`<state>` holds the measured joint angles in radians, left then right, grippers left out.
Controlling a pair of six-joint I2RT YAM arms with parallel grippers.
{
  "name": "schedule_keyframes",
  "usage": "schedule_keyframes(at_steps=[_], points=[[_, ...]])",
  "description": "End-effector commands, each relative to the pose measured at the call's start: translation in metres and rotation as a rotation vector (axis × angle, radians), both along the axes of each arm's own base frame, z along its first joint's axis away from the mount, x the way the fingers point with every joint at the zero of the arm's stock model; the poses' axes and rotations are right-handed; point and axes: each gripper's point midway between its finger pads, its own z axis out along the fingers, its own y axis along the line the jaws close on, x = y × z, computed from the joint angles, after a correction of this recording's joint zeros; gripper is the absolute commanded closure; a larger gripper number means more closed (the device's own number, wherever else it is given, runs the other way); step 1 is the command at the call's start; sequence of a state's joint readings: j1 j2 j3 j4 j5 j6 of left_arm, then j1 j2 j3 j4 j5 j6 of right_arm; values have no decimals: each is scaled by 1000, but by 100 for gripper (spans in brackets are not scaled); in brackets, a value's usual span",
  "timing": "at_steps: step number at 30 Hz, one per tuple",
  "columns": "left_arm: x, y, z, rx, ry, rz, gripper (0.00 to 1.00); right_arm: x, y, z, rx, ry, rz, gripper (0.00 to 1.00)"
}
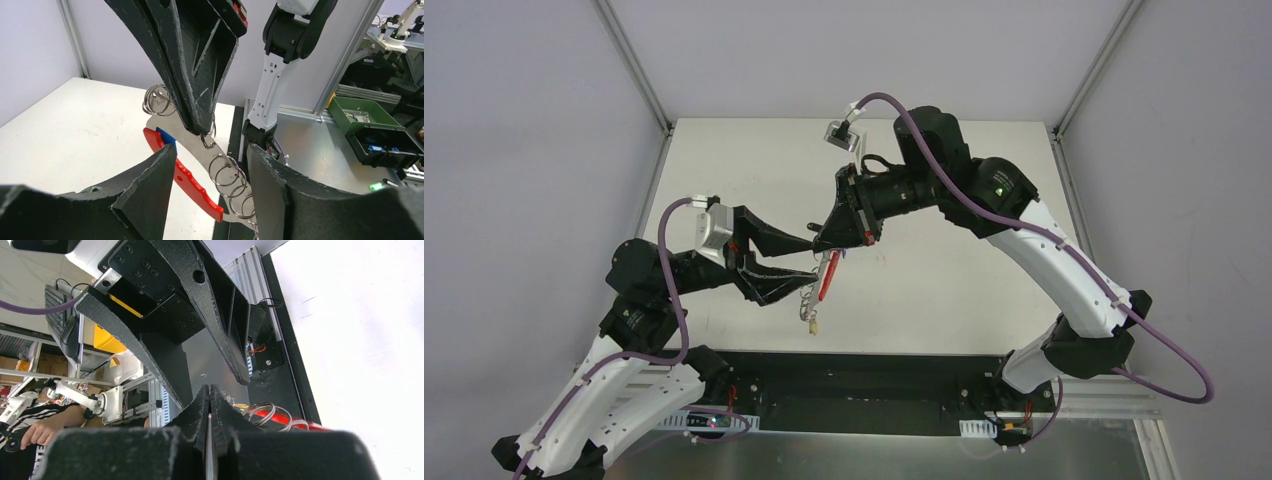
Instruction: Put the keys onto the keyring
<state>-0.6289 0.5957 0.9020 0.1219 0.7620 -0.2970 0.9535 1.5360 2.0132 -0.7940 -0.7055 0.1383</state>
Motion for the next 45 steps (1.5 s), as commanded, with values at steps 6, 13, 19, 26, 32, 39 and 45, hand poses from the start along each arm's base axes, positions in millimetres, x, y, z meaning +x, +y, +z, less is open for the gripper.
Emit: schedule_keyframes(at_steps=[6,13,19,26,32,39,45], points=[[-9,3,27,-57,-78,-17,51,-22,-7,31,109,-34,78,100],[-11,1,29,-59,-76,-40,62,-22,-6,33,114,-40,80,100],[-12,0,31,-62,-76,-54,68,-21,-4,34,118,-46,75,100],[-15,-2,33,-66,-77,-78,79,-20,-3,34,117,-51,71,100],[-18,-4,35,-71,-77,-105,88,-19,-1,34,116,-52,72,100],[-20,-9,33,-55,-63,-153,100,-18,-2,35,117,-60,58,100],[-18,-5,38,-77,-64,-118,100,-18,-3,34,114,-67,54,100]])
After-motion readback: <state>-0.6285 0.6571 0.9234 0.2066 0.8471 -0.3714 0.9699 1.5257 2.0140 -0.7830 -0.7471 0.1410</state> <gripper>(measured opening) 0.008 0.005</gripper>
